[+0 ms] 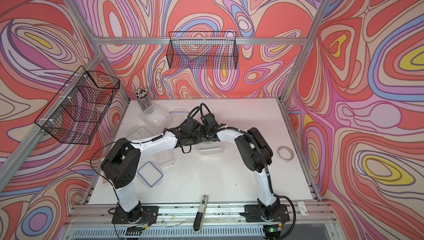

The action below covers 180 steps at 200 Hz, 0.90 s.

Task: Wipe the insides of the lunch boxes
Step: Wipe the dirt inside the lunch box.

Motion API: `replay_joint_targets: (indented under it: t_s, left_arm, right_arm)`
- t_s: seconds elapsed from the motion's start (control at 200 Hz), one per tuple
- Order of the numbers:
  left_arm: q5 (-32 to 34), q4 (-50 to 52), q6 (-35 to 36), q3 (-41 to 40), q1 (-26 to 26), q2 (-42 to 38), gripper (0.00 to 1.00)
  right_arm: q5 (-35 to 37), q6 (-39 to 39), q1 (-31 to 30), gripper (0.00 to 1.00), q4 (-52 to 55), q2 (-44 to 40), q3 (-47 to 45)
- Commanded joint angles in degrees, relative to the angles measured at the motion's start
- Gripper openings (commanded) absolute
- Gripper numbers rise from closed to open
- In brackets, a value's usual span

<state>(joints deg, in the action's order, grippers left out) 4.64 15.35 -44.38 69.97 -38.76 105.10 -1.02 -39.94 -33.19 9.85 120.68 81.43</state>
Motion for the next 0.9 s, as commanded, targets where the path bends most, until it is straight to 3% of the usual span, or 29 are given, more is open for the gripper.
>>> replay_joint_targets:
  t_s: [0.0, 0.175, 0.366, 0.751, 0.896]
  left_arm:
    - [-3.7, 1.9, -0.9, -1.8, -1.0, -0.7, 0.0]
    - [-2.2, 2.9, -2.5, -2.1, -1.2, -0.4, 0.0]
    - [4.0, 6.2, -2.9, 0.5, -1.1, -0.1, 0.0]
    - [10.0, 11.2, -0.1, 8.3, -0.6, 2.2, 0.0]
    - [9.2, 11.1, -0.2, 7.5, -0.6, 1.8, 0.0]
  right_arm:
    - [5.5, 2.4, 0.9, 0.0, -0.1, 1.1, 2.2]
    - [9.7, 5.2, 1.0, 0.0, 2.1, 1.0, 2.5]
    - [2.5, 5.7, 0.2, 0.0, 1.1, -3.5, -5.5]
    - [0.3, 5.9, -4.8, 0.0, 13.1, -9.4, -12.1]
    - [5.2, 5.8, -4.8, 0.0, 14.4, -8.6, -11.5]
